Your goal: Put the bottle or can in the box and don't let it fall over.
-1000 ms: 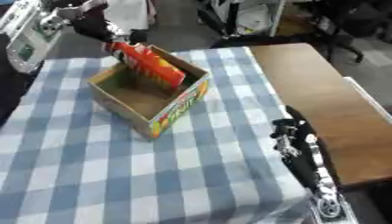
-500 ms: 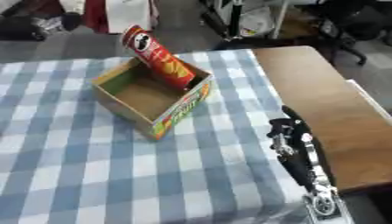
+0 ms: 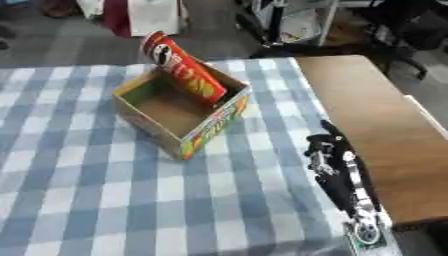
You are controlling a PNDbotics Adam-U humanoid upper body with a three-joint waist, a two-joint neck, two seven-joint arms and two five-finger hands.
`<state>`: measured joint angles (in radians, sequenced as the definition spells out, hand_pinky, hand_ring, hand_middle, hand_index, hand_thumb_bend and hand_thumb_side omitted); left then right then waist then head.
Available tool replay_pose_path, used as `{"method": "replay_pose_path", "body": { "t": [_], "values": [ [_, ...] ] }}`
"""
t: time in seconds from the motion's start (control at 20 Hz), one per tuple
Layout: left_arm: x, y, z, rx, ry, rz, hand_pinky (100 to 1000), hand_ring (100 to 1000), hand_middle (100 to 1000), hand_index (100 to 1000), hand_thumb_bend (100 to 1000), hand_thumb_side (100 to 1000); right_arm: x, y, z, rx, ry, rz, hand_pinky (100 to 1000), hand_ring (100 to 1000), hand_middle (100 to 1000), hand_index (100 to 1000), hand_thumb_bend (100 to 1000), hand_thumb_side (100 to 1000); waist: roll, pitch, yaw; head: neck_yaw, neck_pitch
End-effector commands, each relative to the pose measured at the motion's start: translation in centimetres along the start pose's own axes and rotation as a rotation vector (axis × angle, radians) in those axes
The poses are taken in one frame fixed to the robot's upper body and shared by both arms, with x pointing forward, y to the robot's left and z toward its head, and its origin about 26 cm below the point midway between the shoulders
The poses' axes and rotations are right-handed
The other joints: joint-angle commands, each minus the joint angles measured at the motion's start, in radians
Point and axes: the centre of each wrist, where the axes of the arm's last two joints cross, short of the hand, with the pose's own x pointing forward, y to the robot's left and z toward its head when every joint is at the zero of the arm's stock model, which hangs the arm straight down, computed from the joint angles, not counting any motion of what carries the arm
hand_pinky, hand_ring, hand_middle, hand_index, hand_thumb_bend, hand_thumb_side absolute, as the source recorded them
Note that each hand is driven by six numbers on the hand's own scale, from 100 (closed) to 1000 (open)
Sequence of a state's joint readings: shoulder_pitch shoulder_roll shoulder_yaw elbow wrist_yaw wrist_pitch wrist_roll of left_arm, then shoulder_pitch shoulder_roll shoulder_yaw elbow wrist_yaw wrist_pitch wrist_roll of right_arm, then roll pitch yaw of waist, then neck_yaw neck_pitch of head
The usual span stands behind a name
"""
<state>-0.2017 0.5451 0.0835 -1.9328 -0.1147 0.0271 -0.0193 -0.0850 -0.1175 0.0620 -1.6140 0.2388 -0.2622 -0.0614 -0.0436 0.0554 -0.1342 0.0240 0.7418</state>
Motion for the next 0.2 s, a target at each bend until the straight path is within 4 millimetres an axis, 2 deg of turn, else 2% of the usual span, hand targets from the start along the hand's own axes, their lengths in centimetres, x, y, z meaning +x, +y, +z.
{"method": "replay_pose_path", "body": {
  "t": [0.05,0.2],
  "values": [
    [-0.5,-0.7,1.1,0.131,0.044,0.098,581,632,703,956,385,945,0.5,-0.4,-0.3,-0.008,-0.024,0.010,463,603,684,948,100,740,0.000,-0.005,0.006,0.014,0.005],
    [-2.0,-3.0,2.3,0.156,0.131,0.192,568,622,693,958,368,964,0.5,-0.3,-0.3,-0.006,-0.023,0.007,464,603,684,948,100,738,-0.001,-0.008,0.013,0.036,0.019]
  ]
}}
